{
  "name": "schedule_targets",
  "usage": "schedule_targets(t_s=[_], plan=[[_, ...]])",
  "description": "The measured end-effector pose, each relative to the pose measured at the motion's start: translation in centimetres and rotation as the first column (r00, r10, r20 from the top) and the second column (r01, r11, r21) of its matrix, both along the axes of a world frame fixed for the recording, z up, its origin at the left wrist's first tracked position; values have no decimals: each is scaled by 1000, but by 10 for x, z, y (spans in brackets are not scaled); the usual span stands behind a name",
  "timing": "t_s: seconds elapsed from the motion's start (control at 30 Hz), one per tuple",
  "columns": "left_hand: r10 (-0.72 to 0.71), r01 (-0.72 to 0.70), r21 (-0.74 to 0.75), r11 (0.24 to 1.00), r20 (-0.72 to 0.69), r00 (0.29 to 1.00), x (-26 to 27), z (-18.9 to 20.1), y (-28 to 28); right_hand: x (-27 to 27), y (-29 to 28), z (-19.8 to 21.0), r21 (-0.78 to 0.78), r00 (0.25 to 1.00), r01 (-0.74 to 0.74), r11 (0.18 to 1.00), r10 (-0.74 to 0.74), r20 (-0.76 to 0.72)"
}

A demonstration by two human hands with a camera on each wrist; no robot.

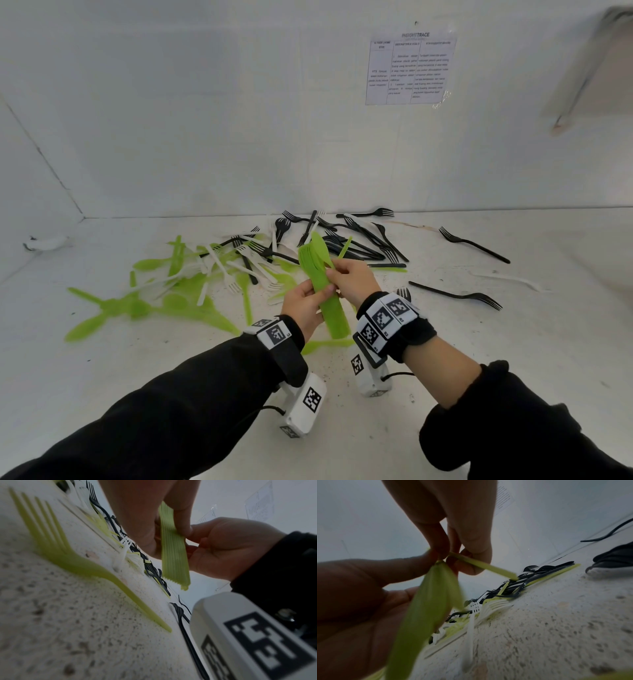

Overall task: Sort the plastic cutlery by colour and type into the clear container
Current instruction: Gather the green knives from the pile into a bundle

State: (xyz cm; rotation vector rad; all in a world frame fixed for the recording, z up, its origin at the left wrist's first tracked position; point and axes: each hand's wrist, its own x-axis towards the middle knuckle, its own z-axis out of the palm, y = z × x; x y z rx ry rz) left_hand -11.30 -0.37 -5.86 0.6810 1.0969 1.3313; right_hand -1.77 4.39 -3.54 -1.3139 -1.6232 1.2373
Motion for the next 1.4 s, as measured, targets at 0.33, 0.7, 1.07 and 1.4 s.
schedule_targets(t_s=[0.33, 0.7, 1.07, 1.4], plan=[[49, -46, 44, 998, -83, 995, -11, 2, -2, 2, -5, -8, -42, 994, 99, 994, -101, -45], [106, -94, 54, 994, -267, 958, -15, 2, -20, -6, -9, -4, -52, 1000, -17, 999, 17, -15], [192, -162, 129, 978, -275, 942, -53, 15, -40, -58, -21, 18, -84, 975, -223, 971, 223, -10], [316, -311, 66, 948, -288, 904, -130, 16, -66, -151, -40, 23, -218, 922, -385, 897, 383, -53]])
